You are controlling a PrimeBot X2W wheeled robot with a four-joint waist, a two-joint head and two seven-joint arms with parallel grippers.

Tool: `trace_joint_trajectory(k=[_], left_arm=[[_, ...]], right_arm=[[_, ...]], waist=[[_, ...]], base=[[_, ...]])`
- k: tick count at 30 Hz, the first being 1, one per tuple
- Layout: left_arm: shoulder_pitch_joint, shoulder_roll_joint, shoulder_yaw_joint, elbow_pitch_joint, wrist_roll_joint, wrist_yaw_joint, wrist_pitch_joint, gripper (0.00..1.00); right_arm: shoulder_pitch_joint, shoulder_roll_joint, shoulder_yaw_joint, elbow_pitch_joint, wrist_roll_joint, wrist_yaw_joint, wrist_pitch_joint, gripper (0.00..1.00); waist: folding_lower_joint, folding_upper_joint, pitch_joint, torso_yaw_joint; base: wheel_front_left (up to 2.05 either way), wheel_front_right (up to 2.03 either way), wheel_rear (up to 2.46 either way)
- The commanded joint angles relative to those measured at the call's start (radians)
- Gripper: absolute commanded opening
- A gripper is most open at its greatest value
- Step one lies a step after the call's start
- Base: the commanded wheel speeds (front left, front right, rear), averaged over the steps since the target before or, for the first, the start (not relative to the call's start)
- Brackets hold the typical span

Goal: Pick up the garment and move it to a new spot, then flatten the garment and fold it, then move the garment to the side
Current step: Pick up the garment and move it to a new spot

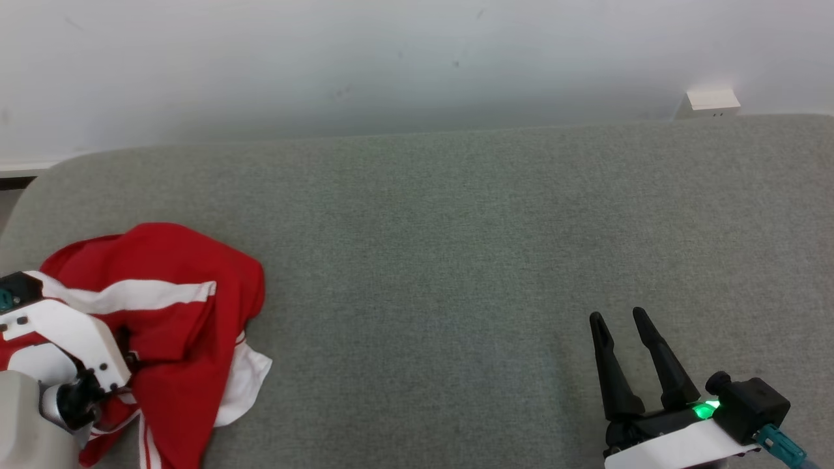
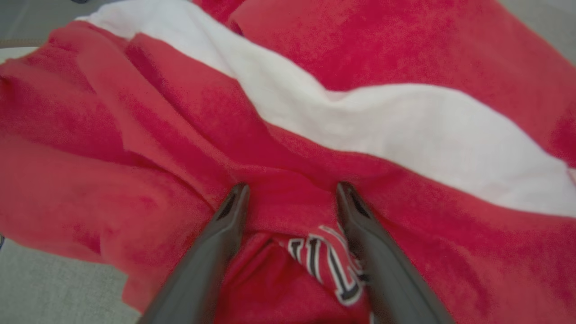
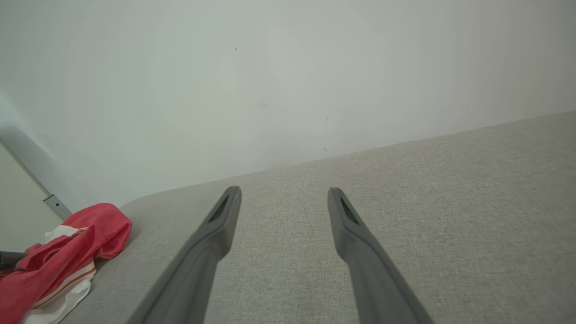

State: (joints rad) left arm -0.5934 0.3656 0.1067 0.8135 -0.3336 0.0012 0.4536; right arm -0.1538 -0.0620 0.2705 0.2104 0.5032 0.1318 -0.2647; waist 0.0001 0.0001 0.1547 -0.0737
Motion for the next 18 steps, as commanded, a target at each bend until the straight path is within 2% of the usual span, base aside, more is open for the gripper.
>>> trace_joint_trajectory(k=[1, 2, 3, 5, 11, 18], left_arm=[[-0.003, 0.012, -0.002, 0.025, -0.001, 0.006, 0.01, 1.0], [-0.003, 0.016, -0.004, 0.042, 0.001, 0.006, 0.014, 1.0], [-0.003, 0.018, -0.008, 0.054, 0.002, 0.003, 0.021, 0.74], [-0.007, 0.022, -0.012, 0.069, 0.004, -0.003, 0.011, 0.0], [-0.022, 0.033, -0.028, 0.079, 0.013, -0.011, -0.029, 0.0], [-0.012, 0.052, -0.047, 0.061, 0.021, -0.038, -0.08, 0.0]], right_arm=[[-0.011, -0.002, 0.0, -0.004, 0.013, -0.002, 0.001, 1.0], [-0.013, -0.001, 0.001, -0.004, 0.014, -0.002, 0.001, 1.0], [-0.014, -0.001, 0.001, -0.004, 0.014, -0.002, 0.001, 1.0], [-0.015, 0.0, -0.002, -0.004, 0.017, -0.002, 0.001, 1.0], [-0.002, 0.002, -0.016, 0.003, 0.011, -0.002, 0.001, 1.0], [0.028, 0.006, -0.009, 0.011, 0.007, -0.002, 0.001, 1.0]], waist=[[-0.0001, -0.0001, 0.015, -0.019], [-0.0001, -0.0001, 0.018, -0.024], [-0.0001, -0.0001, 0.02, -0.027], [-0.0001, -0.0001, 0.021, -0.03], [-0.0001, -0.0001, -0.002, -0.019], [-0.0001, -0.0001, -0.086, 0.008]], base=[[0.0, 0.0, 0.0], [0.0, 0.0, 0.0], [0.0, 0.0, 0.0], [0.0, 0.0, 0.0], [0.0, 0.0, 0.0], [0.0, 0.0, 0.0]])
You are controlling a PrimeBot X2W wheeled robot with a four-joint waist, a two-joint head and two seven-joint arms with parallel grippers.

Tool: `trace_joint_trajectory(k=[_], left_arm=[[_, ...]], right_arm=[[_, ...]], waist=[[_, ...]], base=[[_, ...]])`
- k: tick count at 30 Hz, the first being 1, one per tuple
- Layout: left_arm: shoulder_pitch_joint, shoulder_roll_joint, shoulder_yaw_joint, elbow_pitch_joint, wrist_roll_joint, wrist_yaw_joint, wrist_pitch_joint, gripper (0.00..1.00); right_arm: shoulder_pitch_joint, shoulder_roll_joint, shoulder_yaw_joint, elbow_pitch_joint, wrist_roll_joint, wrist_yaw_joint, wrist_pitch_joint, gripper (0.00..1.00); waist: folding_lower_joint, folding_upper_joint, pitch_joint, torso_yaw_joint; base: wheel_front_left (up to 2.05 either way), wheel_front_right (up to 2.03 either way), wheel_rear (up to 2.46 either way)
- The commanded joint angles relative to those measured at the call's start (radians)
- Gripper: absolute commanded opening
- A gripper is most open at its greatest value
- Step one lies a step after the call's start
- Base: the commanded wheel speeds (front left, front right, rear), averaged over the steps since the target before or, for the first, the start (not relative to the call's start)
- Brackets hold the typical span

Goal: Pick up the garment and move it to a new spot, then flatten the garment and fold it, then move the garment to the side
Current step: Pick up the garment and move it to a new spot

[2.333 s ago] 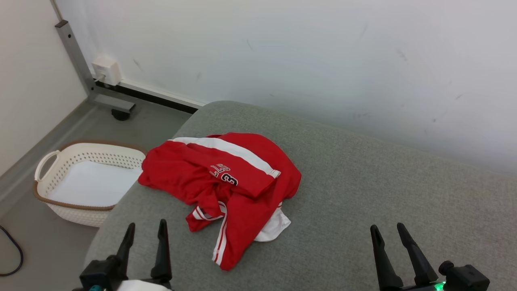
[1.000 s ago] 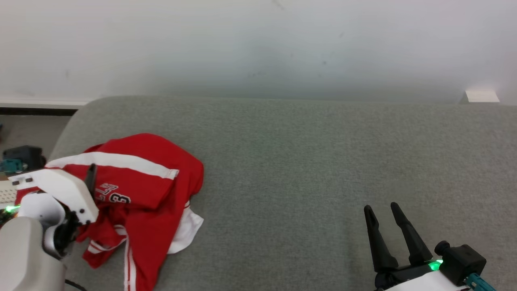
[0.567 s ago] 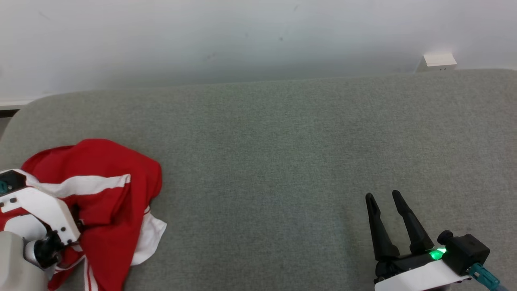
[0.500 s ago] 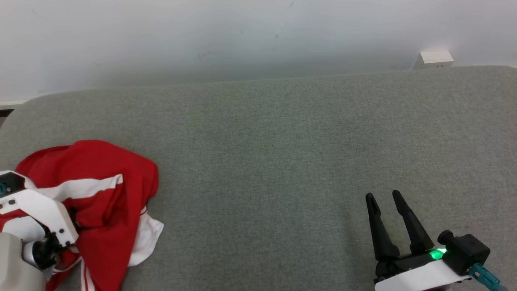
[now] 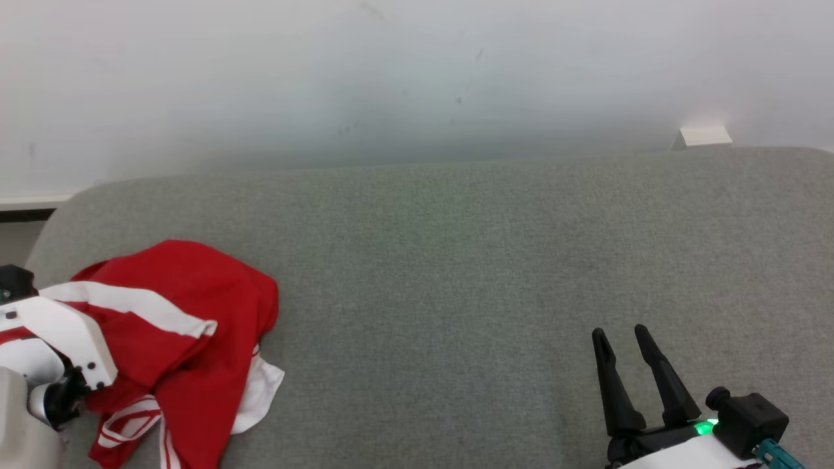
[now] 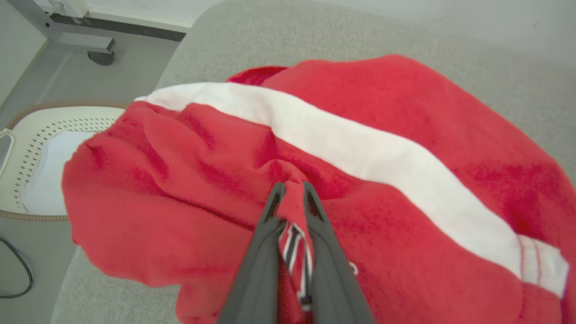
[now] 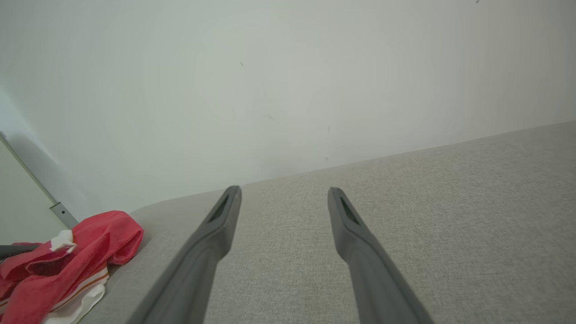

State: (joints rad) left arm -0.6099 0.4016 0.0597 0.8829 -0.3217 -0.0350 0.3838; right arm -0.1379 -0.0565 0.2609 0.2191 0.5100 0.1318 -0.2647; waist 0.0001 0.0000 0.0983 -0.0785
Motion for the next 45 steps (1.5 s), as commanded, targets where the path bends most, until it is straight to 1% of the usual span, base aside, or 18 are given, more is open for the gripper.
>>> trace_joint_trajectory(k=[1, 7, 12, 16, 19, 21, 23, 25, 29, 31, 35, 40, 42, 45], left_arm=[[0.006, 0.02, -0.004, -0.016, 0.012, -0.008, -0.017, 0.0], [-0.014, 0.041, -0.033, -0.121, 0.031, -0.032, -0.045, 0.0], [-0.032, 0.041, -0.062, -0.262, 0.036, -0.045, -0.05, 0.0], [-0.04, 0.039, -0.086, -0.393, 0.038, -0.057, -0.046, 0.0], [-0.042, 0.023, -0.104, -0.495, 0.021, -0.064, -0.035, 0.0], [-0.038, 0.002, -0.116, -0.559, 0.004, -0.067, -0.024, 0.0], [-0.027, -0.033, -0.121, -0.616, -0.038, -0.071, -0.017, 0.0], [-0.012, -0.044, -0.13, -0.669, -0.044, -0.073, -0.017, 0.0], [0.022, -0.1, -0.151, -0.76, -0.084, -0.069, -0.015, 0.0], [0.042, -0.121, -0.167, -0.789, -0.101, -0.068, -0.003, 0.0], [0.081, -0.167, -0.198, -0.833, -0.12, -0.067, -0.012, 0.0], [0.136, -0.225, -0.244, -0.837, -0.131, -0.066, -0.061, 0.0], [0.156, -0.254, -0.261, -0.815, -0.127, -0.065, -0.095, 0.0], [0.185, -0.277, -0.289, -0.761, -0.094, -0.06, -0.163, 0.0]], right_arm=[[0.02, 0.002, 0.001, 0.004, -0.001, -0.002, 0.001, 1.0], [0.053, 0.005, -0.005, 0.008, -0.006, -0.002, 0.001, 1.0], [0.063, 0.005, -0.006, 0.011, -0.006, -0.002, 0.001, 1.0], [0.063, 0.005, -0.006, 0.012, -0.007, -0.002, 0.001, 1.0], [0.06, 0.005, -0.008, 0.009, -0.011, -0.002, 0.001, 1.0], [0.054, 0.005, -0.011, 0.008, -0.013, -0.002, 0.001, 1.0], [0.05, 0.005, -0.012, 0.009, -0.018, -0.002, 0.001, 1.0], [0.044, 0.005, -0.012, 0.01, -0.025, -0.002, 0.001, 1.0], [0.04, 0.004, -0.019, 0.007, -0.03, -0.002, 0.001, 1.0], [0.039, 0.001, -0.017, 0.009, -0.032, -0.002, 0.001, 1.0], [0.034, -0.012, -0.019, 0.01, -0.029, -0.002, 0.001, 1.0], [0.017, -0.026, -0.023, 0.007, -0.019, -0.002, 0.001, 1.0], [0.013, -0.031, -0.032, 0.003, -0.016, -0.002, 0.001, 1.0], [0.005, -0.03, -0.032, -0.001, -0.016, -0.002, 0.001, 1.0]], waist=[[-0.0001, 0.0, -0.044, 0.018], [-0.0001, 0.0, -0.102, 0.045], [-0.0001, 0.0, -0.124, 0.056], [-0.0001, 0.0, -0.137, 0.053], [-0.0001, 0.0, -0.147, 0.04], [-0.0001, 0.0, -0.151, 0.027], [-0.0001, 0.0, -0.155, 0.009], [-0.0001, 0.0, -0.155, -0.014], [-0.0001, 0.0, -0.151, -0.071], [-0.0001, 0.0, -0.148, -0.103], [-0.0001, 0.0, -0.134, -0.167], [-0.0001, 0.0, -0.111, -0.249], [-0.0001, 0.0, -0.103, -0.276], [-0.0001, 0.0, -0.091, -0.314]], base=[[0.0, 0.0, 0.0], [0.0, 0.0, 0.0], [0.0, 0.0, 0.0], [0.0, 0.0, 0.0], [0.0, 0.0, 0.0], [0.0, 0.0, 0.0], [0.0, 0.0, 0.0], [0.0, 0.0, 0.0], [0.0, 0.0, 0.0], [0.0, 0.0, 0.0], [0.0, 0.0, 0.0], [0.0, 0.0, 0.0], [0.0, 0.0, 0.0], [0.0, 0.0, 0.0]])
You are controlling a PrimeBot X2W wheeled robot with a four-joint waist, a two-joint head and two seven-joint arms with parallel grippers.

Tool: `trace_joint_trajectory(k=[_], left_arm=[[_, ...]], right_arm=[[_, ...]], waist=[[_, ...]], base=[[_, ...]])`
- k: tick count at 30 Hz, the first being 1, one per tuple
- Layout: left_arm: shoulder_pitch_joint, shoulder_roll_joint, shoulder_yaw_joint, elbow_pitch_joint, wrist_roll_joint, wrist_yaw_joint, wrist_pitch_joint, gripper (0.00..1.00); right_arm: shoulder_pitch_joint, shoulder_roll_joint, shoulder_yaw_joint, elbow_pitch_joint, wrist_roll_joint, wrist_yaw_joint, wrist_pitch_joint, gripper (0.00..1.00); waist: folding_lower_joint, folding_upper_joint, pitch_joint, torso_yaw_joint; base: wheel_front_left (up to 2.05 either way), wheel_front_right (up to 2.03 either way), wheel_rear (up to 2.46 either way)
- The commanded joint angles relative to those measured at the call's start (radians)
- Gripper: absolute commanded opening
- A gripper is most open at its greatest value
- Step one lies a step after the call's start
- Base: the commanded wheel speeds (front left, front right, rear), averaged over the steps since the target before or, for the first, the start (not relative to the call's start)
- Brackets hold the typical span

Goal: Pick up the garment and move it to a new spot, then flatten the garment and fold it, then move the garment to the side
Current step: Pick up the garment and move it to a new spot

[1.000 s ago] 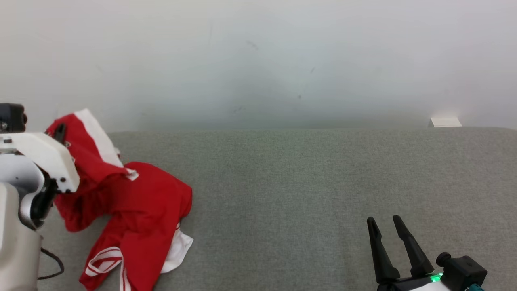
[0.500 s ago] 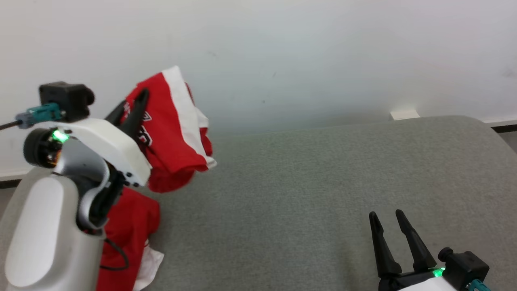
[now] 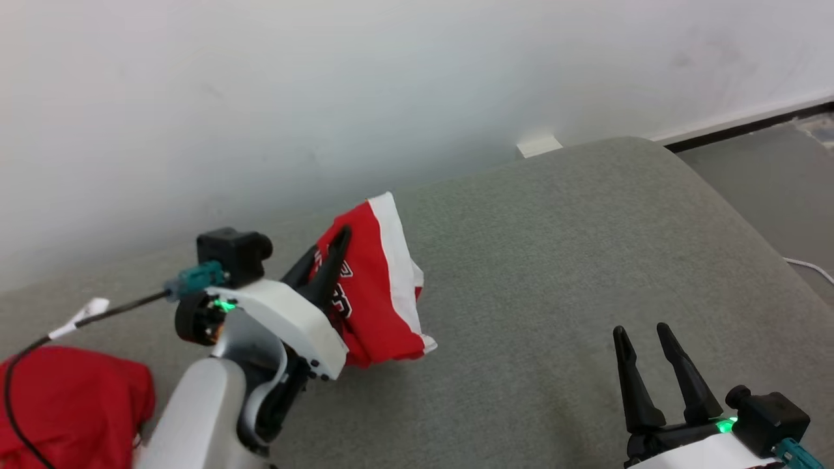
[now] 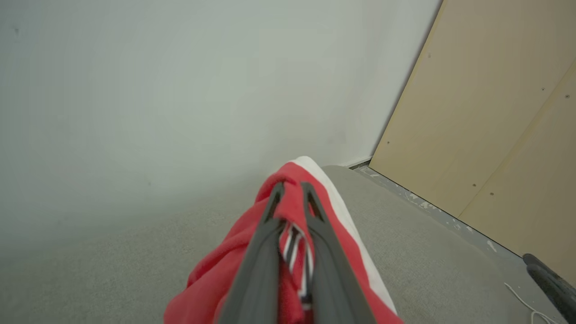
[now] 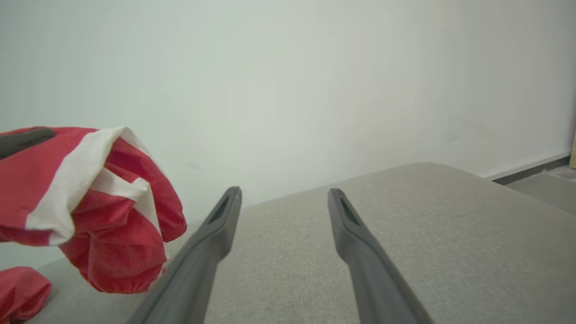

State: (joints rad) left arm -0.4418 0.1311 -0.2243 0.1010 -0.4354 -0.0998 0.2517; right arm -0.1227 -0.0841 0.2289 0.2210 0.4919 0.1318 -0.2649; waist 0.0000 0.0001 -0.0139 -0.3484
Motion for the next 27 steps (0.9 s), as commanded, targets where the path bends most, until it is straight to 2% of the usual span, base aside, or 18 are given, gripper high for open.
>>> trace_joint_trajectory(k=[1, 6, 7, 13, 14, 15, 16, 20, 27], left_arm=[[0.026, -0.013, -0.018, 0.045, 0.033, 0.007, -0.058, 0.0], [0.053, -0.038, -0.086, 0.199, 0.101, 0.021, -0.181, 0.0], [0.053, -0.038, -0.086, 0.199, 0.101, 0.021, -0.181, 0.0], [0.018, -0.063, -0.181, 0.444, 0.152, 0.01, -0.286, 0.0], [0.007, -0.066, -0.19, 0.482, 0.147, 0.008, -0.3, 0.13], [-0.004, -0.069, -0.203, 0.515, 0.149, 0.004, -0.312, 0.67], [-0.027, -0.073, -0.22, 0.56, 0.134, 0.001, -0.347, 1.0], [-0.068, -0.077, -0.246, 0.599, 0.111, -0.004, -0.421, 1.0], [-0.075, -0.079, -0.254, 0.536, 0.068, -0.008, -0.498, 1.0]], right_arm=[[-0.014, -0.003, -0.001, -0.004, 0.004, -0.002, 0.001, 1.0], [-0.024, -0.008, 0.007, -0.007, 0.015, -0.002, 0.001, 1.0], [-0.024, -0.008, 0.007, -0.007, 0.015, -0.002, 0.001, 1.0], [-0.029, -0.009, 0.005, -0.008, 0.021, -0.002, 0.001, 1.0], [-0.033, -0.009, 0.007, -0.008, 0.022, -0.002, 0.001, 1.0], [-0.037, -0.008, 0.007, -0.008, 0.023, -0.002, 0.001, 1.0], [-0.04, -0.007, 0.004, -0.009, 0.024, -0.002, 0.001, 1.0], [-0.032, -0.01, 0.0, -0.008, 0.022, -0.002, 0.001, 1.0], [-0.014, 0.001, -0.022, -0.017, 0.049, -0.002, 0.001, 1.0]], waist=[[0.0, -0.0001, 0.025, -0.054], [0.0, -0.0001, 0.042, -0.085], [0.0, -0.0001, 0.042, -0.085], [0.0, -0.0001, 0.067, -0.068], [0.0, -0.0001, 0.071, -0.062], [0.0, -0.0001, 0.075, -0.056], [0.0, -0.0001, 0.077, -0.041], [0.0, -0.0001, 0.07, 0.0], [0.0, -0.0001, 0.04, 0.071]], base=[[0.0, 0.0, 0.0], [0.0, 0.0, 0.0], [0.0, 0.0, 0.0], [0.0, 0.0, 0.0], [0.0, 0.0, 0.0], [0.0, 0.0, 0.0], [0.0, 0.0, 0.0], [0.0, 0.0, 0.0], [0.0, 0.0, 0.0]])
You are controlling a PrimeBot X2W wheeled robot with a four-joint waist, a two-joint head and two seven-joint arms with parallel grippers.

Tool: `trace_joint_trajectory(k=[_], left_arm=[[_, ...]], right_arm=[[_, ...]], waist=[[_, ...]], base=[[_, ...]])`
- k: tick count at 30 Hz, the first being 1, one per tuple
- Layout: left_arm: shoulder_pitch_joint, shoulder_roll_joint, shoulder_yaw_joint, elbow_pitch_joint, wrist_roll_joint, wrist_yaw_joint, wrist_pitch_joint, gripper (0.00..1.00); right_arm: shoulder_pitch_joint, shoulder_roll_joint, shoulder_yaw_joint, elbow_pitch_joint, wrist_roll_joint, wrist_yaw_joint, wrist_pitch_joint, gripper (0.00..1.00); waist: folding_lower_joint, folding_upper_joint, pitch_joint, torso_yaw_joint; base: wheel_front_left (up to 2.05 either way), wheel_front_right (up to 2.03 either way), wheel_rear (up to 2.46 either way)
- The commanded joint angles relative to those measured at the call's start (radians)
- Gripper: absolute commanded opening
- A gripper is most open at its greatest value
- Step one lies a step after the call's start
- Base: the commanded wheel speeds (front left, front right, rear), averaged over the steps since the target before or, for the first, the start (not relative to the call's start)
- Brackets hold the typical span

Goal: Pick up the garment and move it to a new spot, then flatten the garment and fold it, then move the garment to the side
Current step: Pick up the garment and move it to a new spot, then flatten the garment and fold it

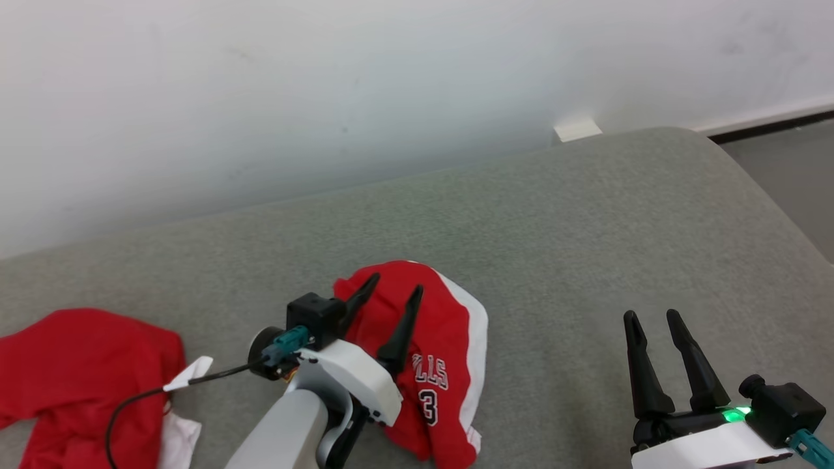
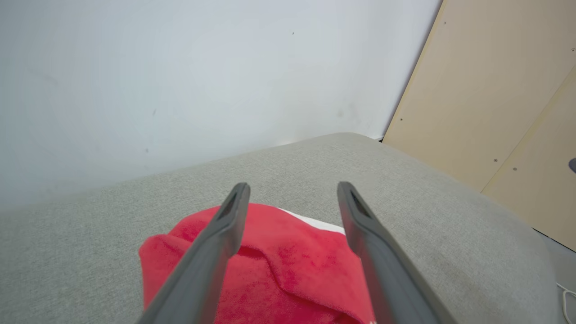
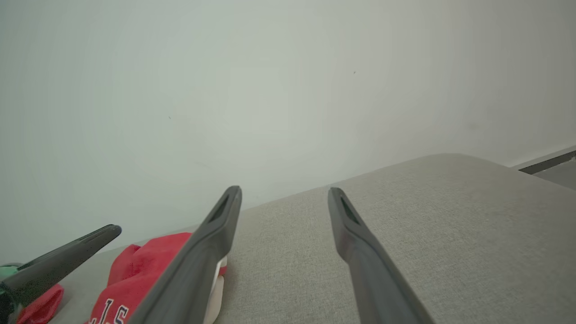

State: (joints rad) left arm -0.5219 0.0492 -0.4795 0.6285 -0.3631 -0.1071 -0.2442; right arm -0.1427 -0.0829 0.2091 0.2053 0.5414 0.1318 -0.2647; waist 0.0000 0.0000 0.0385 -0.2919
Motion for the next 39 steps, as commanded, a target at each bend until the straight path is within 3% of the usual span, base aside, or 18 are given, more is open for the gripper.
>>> trace_joint_trajectory(k=[1, 11, 20, 29, 39], left_arm=[[0.012, 0.003, 0.004, -0.008, -0.002, 0.004, -0.006, 1.0], [0.133, 0.089, 0.093, -0.212, 0.0, 0.095, -0.019, 1.0], [0.334, 0.127, 0.23, -0.418, 0.014, 0.186, -0.02, 1.0], [0.495, 0.082, 0.3, -0.516, 0.089, 0.199, -0.02, 1.0], [0.519, 0.028, 0.336, -0.515, 0.133, 0.156, -0.02, 1.0]], right_arm=[[0.008, 0.0, -0.003, -0.004, -0.003, -0.002, 0.001, 1.0], [0.036, -0.013, -0.016, -0.029, -0.058, -0.002, 0.001, 1.0], [0.068, -0.019, -0.047, -0.076, -0.09, -0.002, 0.001, 1.0], [0.136, -0.011, -0.075, -0.087, -0.116, -0.002, 0.001, 1.0], [0.122, -0.021, -0.062, -0.078, -0.112, -0.002, 0.001, 1.0]], waist=[[0.0, 0.0, -0.018, 0.028], [0.0, 0.0, -0.05, 0.151], [0.0, 0.0, -0.053, 0.2], [0.0, 0.0, -0.052, 0.21], [0.0, 0.0, -0.052, 0.206]], base=[[0.0, 0.0, 0.0], [0.0, 0.0, 0.0], [0.0, 0.0, 0.0], [0.0, 0.0, 0.0], [0.0, 0.0, 0.0]])
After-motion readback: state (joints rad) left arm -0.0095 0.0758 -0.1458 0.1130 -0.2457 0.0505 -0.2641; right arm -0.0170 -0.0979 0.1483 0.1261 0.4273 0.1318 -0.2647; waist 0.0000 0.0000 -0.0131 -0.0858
